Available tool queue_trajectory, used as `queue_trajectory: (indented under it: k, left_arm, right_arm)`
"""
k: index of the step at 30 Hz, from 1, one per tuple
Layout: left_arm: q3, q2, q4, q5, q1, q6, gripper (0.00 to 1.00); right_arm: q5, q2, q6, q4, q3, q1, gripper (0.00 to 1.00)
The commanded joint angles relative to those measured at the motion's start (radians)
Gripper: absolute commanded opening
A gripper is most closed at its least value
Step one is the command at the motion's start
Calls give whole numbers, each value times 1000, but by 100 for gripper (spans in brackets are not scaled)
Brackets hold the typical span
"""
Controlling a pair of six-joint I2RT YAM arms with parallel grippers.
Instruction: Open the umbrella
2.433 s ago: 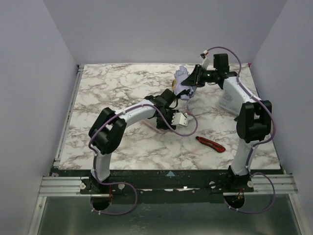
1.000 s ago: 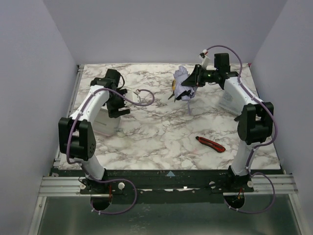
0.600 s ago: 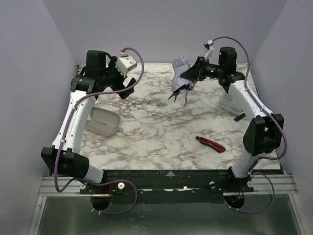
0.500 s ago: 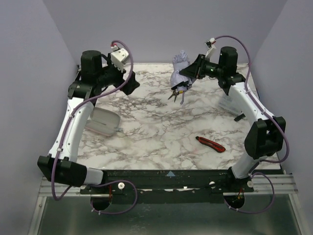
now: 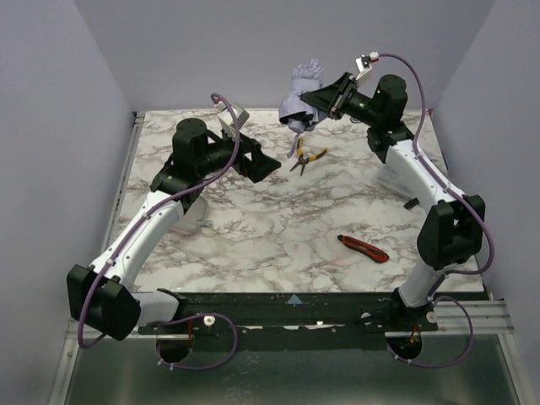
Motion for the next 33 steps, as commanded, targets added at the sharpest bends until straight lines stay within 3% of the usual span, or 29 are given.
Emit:
queue_trajectory:
  k: [1,6,15,20,28,33]
  left_arm:
    - [121,87,83,-67,-74,86,98]
    - [227,187,91,-65,-87,82,90]
    - [285,240,38,-88,-86,105,53]
    - [252,235,29,-27,-87,61,37]
    - [216,211,28,7,-86,25,3]
    - [179,182,34,27,-86,14,0]
  right_arm:
    - [-23,-26,87,163,22,38,0]
    - [23,-64,76,173,3,76,0]
    - [58,-106,71,155,20,95,0]
    - [93,-102,54,127,57,94,0]
    - [131,-100,33,115,77,94,0]
    - [163,-102,1,113,85,94,0]
